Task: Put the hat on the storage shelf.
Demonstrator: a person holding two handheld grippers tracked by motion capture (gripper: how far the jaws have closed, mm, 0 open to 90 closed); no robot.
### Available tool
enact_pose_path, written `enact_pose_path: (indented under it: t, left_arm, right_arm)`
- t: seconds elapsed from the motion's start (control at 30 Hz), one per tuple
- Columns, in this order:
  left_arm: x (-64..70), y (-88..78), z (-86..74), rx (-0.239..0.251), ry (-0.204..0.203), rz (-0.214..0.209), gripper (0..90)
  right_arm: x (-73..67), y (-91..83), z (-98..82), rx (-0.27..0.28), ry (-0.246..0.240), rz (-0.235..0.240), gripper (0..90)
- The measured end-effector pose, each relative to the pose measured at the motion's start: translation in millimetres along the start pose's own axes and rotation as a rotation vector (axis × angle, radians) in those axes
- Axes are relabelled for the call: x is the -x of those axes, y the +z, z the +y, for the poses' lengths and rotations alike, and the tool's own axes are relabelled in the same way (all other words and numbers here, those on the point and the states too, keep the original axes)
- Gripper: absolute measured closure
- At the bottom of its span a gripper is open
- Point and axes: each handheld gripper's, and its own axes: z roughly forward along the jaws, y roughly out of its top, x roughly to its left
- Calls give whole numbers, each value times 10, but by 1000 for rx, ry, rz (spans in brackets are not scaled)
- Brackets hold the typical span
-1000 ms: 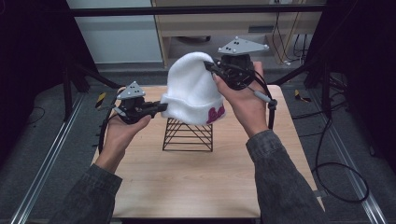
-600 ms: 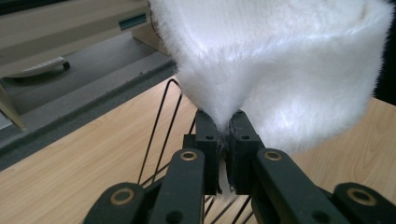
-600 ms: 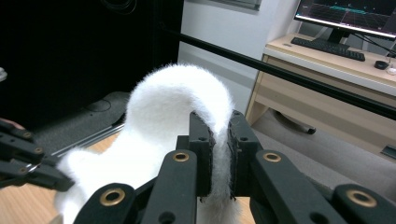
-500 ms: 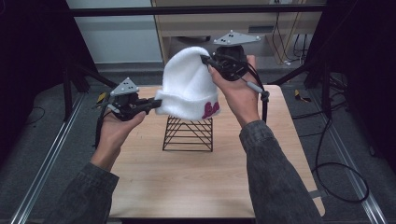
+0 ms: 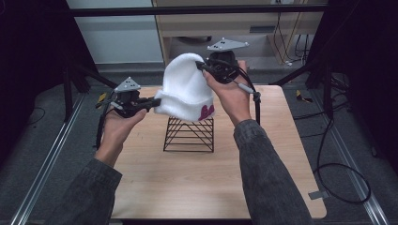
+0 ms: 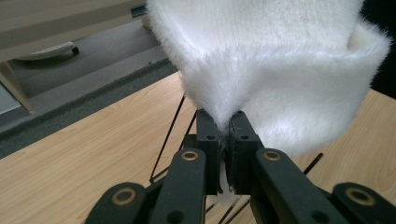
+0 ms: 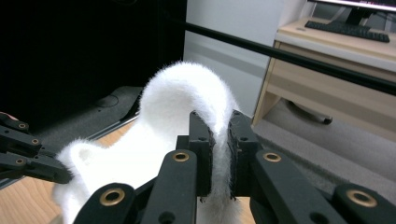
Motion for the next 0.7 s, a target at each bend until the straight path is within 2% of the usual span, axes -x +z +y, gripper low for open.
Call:
enact_pose_path:
  t: [0.1,0.33,0.63,0.7]
  left_arm:
    - [-37,48,-34,-13,0,17,855]
    - [-164,117,-181,-20,-41,24,856]
    - [-231,212,-289,-40,-57,37,856]
    - [-236,231,-308,-45,-58,39,856]
  right_arm:
    - [28,55,-66,-16,7,-2,830]
    - [64,118,-202,-34,31,7,829]
    - [99,180,-324,-60,41,4,829]
    - [105,188,-347,-50,32,20,828]
